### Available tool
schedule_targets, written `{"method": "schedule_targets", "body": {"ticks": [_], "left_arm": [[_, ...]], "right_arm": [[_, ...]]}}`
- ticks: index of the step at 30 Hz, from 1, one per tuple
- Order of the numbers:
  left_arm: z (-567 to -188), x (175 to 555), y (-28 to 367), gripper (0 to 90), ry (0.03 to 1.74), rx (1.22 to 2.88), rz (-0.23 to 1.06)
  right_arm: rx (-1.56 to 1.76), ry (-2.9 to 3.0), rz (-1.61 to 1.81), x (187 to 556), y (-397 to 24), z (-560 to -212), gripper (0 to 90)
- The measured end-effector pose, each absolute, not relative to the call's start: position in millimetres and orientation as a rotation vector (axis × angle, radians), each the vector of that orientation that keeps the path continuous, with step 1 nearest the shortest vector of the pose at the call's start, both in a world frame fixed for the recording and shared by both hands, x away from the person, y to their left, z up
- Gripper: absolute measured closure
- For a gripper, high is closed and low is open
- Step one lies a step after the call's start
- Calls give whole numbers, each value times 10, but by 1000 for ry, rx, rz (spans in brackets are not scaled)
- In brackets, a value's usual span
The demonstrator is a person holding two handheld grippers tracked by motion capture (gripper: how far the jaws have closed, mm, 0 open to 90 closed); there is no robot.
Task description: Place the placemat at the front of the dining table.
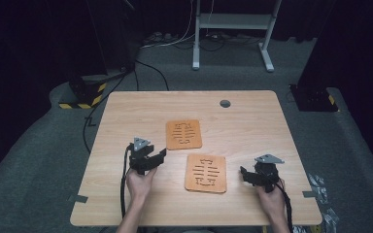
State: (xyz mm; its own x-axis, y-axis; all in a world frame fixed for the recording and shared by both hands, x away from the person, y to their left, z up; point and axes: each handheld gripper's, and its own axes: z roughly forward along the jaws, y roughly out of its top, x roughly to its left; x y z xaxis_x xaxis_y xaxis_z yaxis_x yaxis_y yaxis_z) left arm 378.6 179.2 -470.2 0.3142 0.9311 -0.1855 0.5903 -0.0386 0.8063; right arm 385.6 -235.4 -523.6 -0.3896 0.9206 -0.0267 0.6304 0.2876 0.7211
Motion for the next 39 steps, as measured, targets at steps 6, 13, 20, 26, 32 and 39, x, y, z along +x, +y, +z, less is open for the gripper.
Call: {"method": "schedule_targets", "body": {"ticks": [6,13,20,26,32,39], "left_arm": [[-4748,3670,1801,431,1374,1721,494],[-4820,3532,1790,426,1380,1735,473],[-4883,3482,1783,423,1384,1745,482],[-4936,3466,1760,419,1391,1772,495],[-4982,3486,1730,418,1389,1775,504],[-5127,3530,1745,411,1439,1774,512]], "right_arm": [[1388,2121,882,3856,-2355,-5236,231],[1389,2121,882,3856,-2354,-5236,232],[1390,2121,882,3855,-2354,-5236,232],[1389,2120,882,3856,-2354,-5236,232],[1398,2124,881,3852,-2352,-5233,232],[1391,2122,882,3855,-2353,-5236,232]]}}
